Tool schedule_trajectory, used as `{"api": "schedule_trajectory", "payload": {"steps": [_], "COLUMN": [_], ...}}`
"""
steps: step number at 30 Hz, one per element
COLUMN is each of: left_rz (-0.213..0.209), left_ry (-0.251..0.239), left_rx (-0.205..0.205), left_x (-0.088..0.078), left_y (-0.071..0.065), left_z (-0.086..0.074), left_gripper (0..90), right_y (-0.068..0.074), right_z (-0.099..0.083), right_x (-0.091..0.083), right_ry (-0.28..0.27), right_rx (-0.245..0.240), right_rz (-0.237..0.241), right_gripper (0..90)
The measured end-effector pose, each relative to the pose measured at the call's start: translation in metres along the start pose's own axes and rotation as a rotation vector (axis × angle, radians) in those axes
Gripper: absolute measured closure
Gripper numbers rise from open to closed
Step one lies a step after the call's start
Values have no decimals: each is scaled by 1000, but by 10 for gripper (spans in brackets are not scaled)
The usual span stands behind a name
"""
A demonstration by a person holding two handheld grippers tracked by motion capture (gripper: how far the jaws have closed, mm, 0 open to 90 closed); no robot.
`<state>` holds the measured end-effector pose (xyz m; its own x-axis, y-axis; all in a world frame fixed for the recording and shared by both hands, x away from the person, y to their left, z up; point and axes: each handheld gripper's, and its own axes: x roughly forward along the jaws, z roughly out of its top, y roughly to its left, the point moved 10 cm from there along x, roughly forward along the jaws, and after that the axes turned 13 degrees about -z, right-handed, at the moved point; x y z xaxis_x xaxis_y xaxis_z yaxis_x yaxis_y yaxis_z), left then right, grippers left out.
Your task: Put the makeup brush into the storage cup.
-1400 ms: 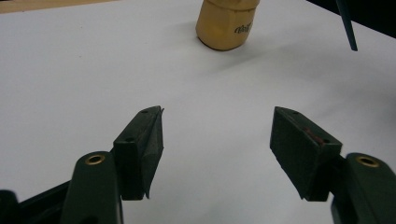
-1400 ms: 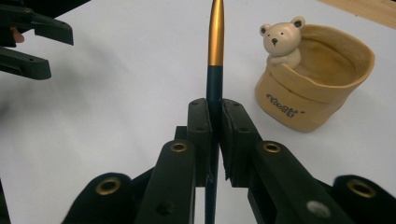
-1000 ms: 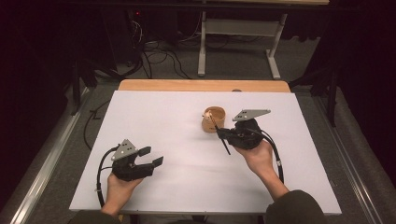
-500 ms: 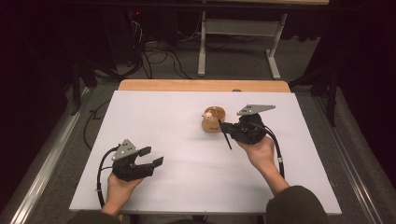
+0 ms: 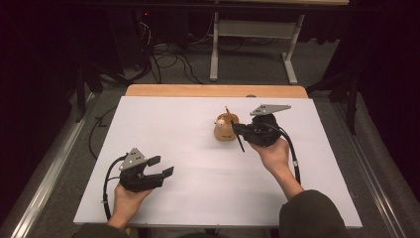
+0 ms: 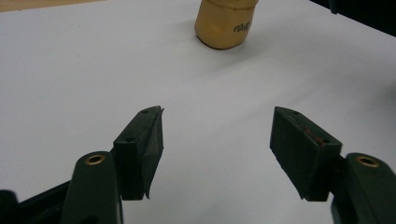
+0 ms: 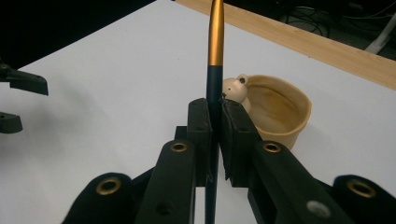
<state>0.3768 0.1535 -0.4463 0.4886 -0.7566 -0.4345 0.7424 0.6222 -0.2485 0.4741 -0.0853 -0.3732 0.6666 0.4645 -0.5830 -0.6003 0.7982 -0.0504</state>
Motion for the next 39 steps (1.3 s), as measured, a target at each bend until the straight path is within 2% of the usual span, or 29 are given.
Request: {"api": "schedule_trajectory", "payload": {"steps": [9, 18, 30, 39], "left_rz": [0, -1, -5, -5], "left_ry": [-5, -1, -3, 1], "left_rx": [-5, -2, -3, -3], "left_x": [-1, 0, 0, 0], "left_y": [0, 0, -1, -1], "left_z": [0, 0, 0, 0], "left_gripper": [353, 353, 353, 353], "right_y": [-7, -9, -15, -15], "right_z": [12, 21, 32, 42], "right_x": [7, 16, 24, 36], "right_ry": [-6, -2, -8, -17], "right_rx": [15, -7, 17, -1], "right_rz": [-18, -38, -39, -54], "right_gripper": [849, 849, 849, 849]}}
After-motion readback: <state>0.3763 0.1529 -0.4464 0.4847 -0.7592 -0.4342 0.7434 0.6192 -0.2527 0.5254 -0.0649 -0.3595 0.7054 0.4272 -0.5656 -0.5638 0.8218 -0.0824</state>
